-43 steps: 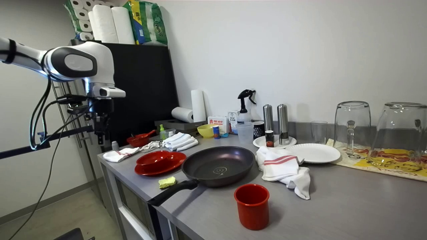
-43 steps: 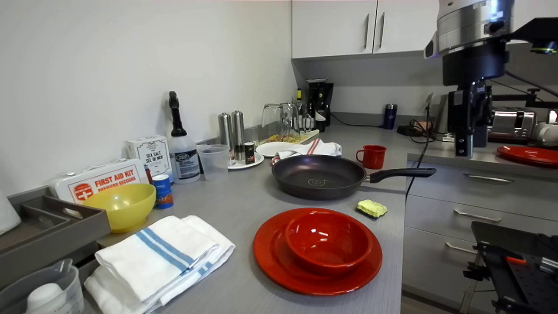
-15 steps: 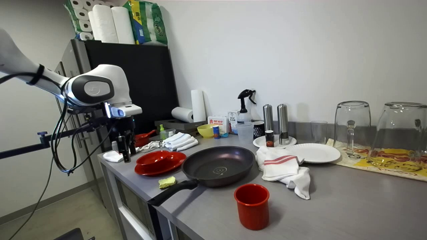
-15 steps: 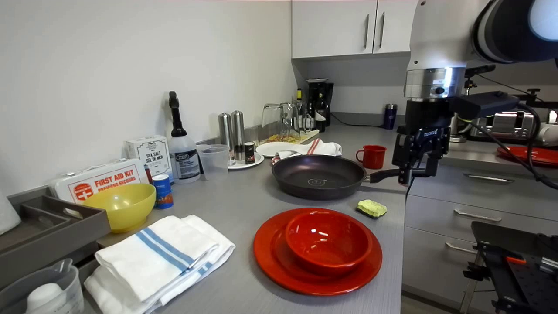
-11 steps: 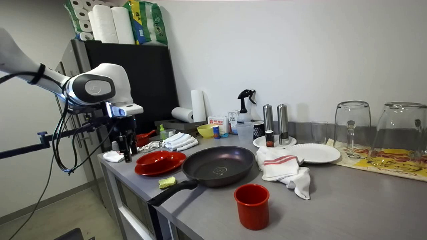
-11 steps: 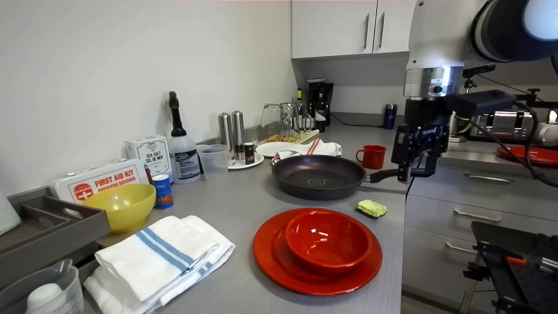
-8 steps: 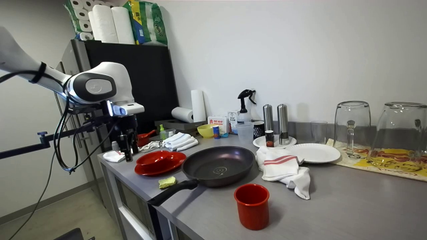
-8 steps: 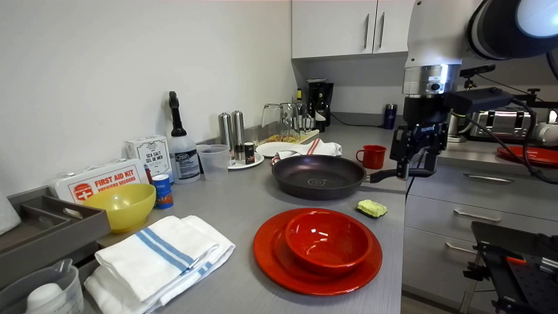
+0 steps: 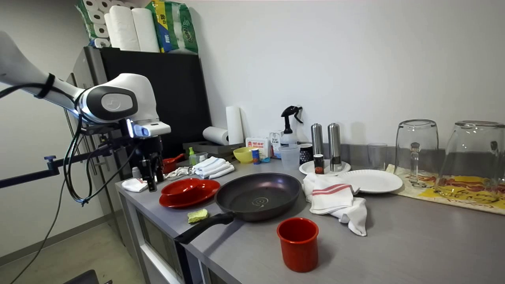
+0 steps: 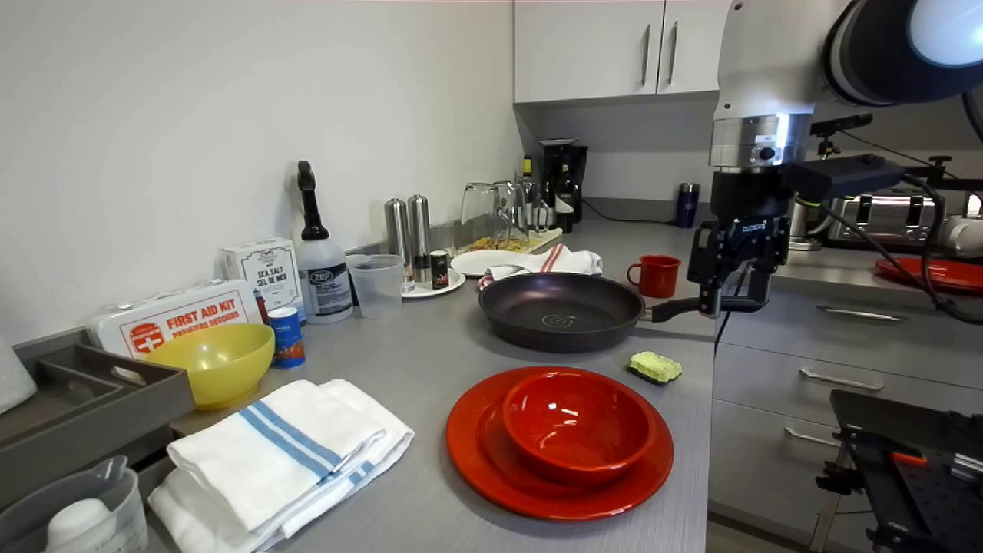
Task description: Use the sponge to wipe the red bowl
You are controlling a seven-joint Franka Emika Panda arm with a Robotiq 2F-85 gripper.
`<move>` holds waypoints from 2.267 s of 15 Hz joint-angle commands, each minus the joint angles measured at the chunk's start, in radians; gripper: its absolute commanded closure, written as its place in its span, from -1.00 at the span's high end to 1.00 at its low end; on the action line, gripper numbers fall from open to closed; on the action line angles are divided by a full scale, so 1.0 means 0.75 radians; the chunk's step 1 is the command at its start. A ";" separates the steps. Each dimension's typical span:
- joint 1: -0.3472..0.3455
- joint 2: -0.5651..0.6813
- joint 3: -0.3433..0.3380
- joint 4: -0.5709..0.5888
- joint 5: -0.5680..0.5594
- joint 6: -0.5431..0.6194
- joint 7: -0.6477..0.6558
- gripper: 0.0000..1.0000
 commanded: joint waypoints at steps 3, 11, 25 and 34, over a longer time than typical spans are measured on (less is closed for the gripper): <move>0.004 0.008 -0.006 0.000 -0.023 0.011 0.020 1.00; -0.055 0.151 -0.031 -0.005 -0.107 0.254 0.096 1.00; -0.052 0.391 -0.098 0.075 -0.261 0.459 0.079 1.00; -0.010 0.497 -0.142 0.135 -0.280 0.455 0.040 1.00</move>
